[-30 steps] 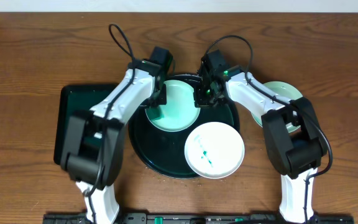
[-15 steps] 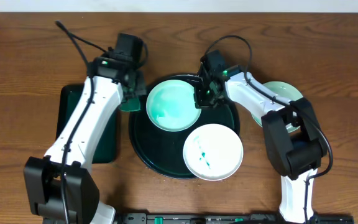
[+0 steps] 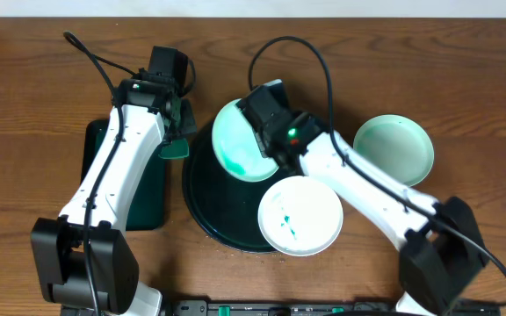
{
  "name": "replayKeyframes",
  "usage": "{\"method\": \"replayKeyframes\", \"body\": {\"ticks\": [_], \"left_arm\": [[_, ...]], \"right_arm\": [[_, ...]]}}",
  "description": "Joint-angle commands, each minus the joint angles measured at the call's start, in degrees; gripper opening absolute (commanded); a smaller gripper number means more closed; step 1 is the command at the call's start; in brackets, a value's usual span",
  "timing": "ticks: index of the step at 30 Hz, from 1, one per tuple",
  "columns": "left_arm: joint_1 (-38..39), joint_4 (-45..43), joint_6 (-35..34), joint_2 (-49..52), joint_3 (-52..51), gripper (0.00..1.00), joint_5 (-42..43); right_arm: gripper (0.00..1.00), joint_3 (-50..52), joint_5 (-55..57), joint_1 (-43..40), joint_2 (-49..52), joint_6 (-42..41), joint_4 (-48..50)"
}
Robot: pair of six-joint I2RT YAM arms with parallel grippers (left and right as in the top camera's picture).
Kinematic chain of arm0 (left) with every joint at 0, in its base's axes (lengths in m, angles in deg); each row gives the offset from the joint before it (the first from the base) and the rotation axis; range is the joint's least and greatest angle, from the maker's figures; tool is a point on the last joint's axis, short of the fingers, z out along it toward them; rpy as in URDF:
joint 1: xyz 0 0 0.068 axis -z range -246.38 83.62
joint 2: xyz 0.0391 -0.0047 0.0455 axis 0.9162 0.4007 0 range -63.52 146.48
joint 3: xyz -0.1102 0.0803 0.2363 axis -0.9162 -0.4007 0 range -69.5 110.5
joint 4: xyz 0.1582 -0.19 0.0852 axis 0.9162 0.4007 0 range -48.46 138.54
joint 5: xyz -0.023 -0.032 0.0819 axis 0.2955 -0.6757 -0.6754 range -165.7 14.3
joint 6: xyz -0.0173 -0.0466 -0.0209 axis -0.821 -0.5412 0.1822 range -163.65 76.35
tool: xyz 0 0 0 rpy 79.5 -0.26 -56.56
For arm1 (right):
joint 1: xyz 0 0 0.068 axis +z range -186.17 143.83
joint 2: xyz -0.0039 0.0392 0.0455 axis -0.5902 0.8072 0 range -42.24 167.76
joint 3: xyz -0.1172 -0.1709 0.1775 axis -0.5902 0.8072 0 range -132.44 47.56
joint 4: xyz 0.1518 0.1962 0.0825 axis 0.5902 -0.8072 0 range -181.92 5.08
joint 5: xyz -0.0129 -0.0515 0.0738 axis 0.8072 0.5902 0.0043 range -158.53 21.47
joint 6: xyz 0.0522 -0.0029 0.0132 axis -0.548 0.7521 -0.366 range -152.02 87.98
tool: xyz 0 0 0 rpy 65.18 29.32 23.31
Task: Clean dirty plates on tray and stack at the side
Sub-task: 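Carry the plate right with the right gripper and stack it on the cleaned plate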
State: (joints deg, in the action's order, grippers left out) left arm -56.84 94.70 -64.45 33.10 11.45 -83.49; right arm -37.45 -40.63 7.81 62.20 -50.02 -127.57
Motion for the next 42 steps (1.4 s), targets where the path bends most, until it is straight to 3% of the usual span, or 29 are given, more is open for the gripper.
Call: {"method": "replayKeyframes", "body": {"ticks": [1, 13, 20, 27, 33, 37, 42], "left_arm": [[-0.2, 0.2, -0.3, 0.4, -0.5, 0.07, -0.2], [-0.2, 0.2, -0.3, 0.4, -0.5, 0.07, -0.2], [-0.2, 0.2, -0.3, 0.4, -0.5, 0.07, -0.2], [-0.2, 0.2, -0.3, 0.4, -0.5, 0.07, -0.2], [-0.2, 0.2, -0.3, 0.4, -0.5, 0.07, -0.2], [-0.2, 0.2, -0.3, 0.4, -0.5, 0.07, -0.2], [-0.2, 0.2, -0.3, 0.4, -0.5, 0.07, -0.3]], "right_arm": [[0.01, -0.6, 18.7, 3.3, -4.0, 4.7, 0.0], [0.01, -0.6, 47.0, 10.4, -8.8, 11.1, 1.1], [0.01, -0.6, 55.6, 12.5, -8.8, 13.5, 3.9], [0.01, -0.6, 55.1, 12.6, -8.8, 13.4, 4.1], [0.01, -0.5, 39.8, 10.6, -8.8, 10.6, 0.6], [0.01, -0.5, 20.6, 5.1, -8.8, 2.6, -4.2], [0.01, -0.5, -10.0, -6.4, -8.8, 1.9, -4.7]]}}
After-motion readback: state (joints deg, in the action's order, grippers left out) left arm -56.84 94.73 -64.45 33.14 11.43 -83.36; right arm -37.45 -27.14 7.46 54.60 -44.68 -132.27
